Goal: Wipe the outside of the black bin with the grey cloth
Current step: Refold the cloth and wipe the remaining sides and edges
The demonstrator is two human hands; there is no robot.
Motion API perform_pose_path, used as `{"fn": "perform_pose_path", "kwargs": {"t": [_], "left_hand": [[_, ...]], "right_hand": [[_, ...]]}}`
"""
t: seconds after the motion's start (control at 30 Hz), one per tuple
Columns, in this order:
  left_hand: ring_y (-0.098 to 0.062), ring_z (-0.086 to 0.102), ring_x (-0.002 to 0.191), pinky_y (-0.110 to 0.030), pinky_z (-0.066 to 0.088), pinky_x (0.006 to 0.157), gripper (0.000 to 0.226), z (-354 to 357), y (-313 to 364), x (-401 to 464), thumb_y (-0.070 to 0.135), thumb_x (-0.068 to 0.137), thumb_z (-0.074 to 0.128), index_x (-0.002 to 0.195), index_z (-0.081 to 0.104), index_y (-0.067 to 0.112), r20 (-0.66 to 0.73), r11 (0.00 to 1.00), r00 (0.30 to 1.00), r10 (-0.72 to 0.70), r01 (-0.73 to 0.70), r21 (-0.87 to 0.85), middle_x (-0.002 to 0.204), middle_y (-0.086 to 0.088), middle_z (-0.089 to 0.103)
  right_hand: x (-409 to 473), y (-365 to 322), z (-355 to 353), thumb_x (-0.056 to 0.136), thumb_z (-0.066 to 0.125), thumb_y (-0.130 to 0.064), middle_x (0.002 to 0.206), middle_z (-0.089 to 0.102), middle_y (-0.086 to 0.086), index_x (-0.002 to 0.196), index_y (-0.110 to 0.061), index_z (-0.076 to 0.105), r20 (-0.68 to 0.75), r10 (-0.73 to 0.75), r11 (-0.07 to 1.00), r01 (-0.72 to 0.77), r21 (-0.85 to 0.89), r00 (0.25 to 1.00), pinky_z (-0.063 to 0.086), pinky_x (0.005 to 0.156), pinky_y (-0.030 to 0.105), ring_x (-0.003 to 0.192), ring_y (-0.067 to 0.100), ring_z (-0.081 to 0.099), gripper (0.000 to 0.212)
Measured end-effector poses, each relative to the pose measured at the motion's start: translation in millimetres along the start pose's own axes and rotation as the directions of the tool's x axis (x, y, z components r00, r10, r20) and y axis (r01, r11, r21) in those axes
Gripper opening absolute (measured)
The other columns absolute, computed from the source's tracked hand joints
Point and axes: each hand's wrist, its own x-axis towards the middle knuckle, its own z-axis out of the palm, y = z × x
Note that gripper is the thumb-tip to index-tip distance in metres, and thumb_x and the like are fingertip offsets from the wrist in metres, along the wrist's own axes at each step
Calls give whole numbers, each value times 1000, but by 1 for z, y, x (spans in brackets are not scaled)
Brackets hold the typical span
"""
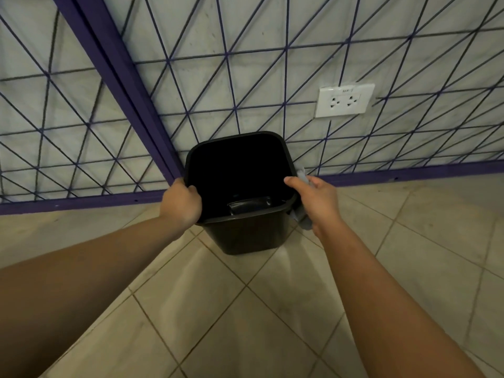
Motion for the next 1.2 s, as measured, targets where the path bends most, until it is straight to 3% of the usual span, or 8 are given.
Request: {"fn": "perform_pose_path", "kwargs": {"t": [0.17, 0.33, 0.47, 0.6, 0.73, 0.9, 1.03, 1.2], "left_hand": [[-27, 46, 90, -35, 33, 74, 33, 11, 19, 15, 18, 105, 33, 125, 51, -1, 12, 999, 999, 38, -38, 20, 120, -24, 59], [-30, 48, 92, -37, 35, 75, 34, 15, 19, 30, 19, 105, 34, 128, 49, 1, 38, 998, 999, 21, -23, 53, 121, -24, 59], [-43, 42, 128, -50, 34, 103, 54, 13, 25, 32, 43, 101, 40, 144, 41, 10, -65, 950, 997, 38, -16, 312, 142, -22, 49], [-33, 37, 131, -41, 28, 109, 53, 7, 84, -1, 38, 97, 51, 142, 45, 10, -285, 825, 774, 565, -532, 190, 141, -12, 49], [-16, 45, 122, -26, 39, 99, 43, 31, 155, -69, 29, 95, 60, 134, 50, 12, -154, 635, 658, 737, -752, -178, 124, 5, 46], [-18, 49, 129, -29, 38, 108, 49, 100, 191, -101, 39, 96, 59, 136, 46, 14, 178, 781, 868, 464, -307, -543, 134, -4, 53], [-20, 70, 101, -35, 56, 88, 55, 138, 197, -97, 53, 83, 68, 121, 63, 13, 489, 583, 852, 188, 304, -753, 113, -7, 72], [-13, 64, 87, -27, 51, 69, 17, 187, 164, -92, 37, 97, 58, 101, 61, 21, 527, 725, 849, 35, 341, -598, 96, 2, 68]], "right_hand": [[19, 2, -16, 92, 78, -23, 83, 70, -10, 84, -28, 67, 44, 1, 1000, -1, 16, 999, 50, 57, 10, 81, 5, 68, 15], [26, 0, -20, 88, 81, -37, 100, 77, -6, 107, -20, 76, 85, 49, 998, -45, -41, 995, 53, 76, 23, 97, 11, 72, 26], [33, -14, -33, 100, 66, -39, 97, 73, 0, 96, -24, 71, 139, 126, 986, -109, -126, 982, 48, 72, 28, 89, 12, 66, 17], [43, -35, -57, 98, 63, -17, 81, 61, 4, 75, -17, 60, 237, 116, 935, -25, -353, 965, 40, 66, 31, 81, 20, 54, 23], [46, -71, -94, 96, 53, -15, 99, 66, 15, 116, -5, 68, 452, 220, 961, -113, -251, 864, 48, 71, 33, 83, 21, 62, 26], [42, -104, -142, 99, 52, -5, 96, 72, 12, 117, 1, 62, 579, 140, 989, -84, -123, 803, 61, 78, 28, 89, 19, 71, 22], [46, -88, -166, 92, 69, -18, 120, 75, 9, 133, -4, 62, 525, 186, 979, -110, -174, 830, 61, 88, 31, 111, 21, 72, 44], [65, -20, -165, 91, 78, -11, 121, 74, 14, 131, -9, 61, 198, 179, 961, -129, -243, 964, 60, 73, 30, 95, 18, 72, 44]]}}
